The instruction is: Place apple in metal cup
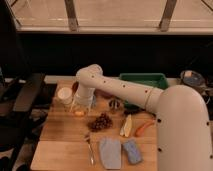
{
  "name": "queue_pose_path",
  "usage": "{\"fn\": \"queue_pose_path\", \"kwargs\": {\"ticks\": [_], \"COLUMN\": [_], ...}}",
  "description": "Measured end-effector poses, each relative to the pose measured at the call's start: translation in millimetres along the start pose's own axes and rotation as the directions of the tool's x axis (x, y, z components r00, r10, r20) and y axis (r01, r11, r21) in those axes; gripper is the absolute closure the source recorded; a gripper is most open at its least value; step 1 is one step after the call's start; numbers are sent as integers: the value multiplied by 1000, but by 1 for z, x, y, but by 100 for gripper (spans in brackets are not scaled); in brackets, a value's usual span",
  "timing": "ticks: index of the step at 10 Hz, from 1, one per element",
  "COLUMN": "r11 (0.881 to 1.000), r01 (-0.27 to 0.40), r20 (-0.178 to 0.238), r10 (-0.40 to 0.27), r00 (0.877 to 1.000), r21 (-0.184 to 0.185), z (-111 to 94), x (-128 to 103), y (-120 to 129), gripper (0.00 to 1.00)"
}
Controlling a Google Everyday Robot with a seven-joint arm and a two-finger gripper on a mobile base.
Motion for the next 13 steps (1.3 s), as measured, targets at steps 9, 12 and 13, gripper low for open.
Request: {"fn": "queue_pose_path", "kwargs": {"ticks": [9,12,13], "r11": [956,956,956], "r01": [-292,-293,-291], "r20": [-107,-107,-106], "r10": [293,294,292], "r00": [950,950,950], "r21": [29,29,28], "z": [-108,-108,-107], "x": [76,76,76], "y": [119,119,118], "gripper": [100,100,100]}}
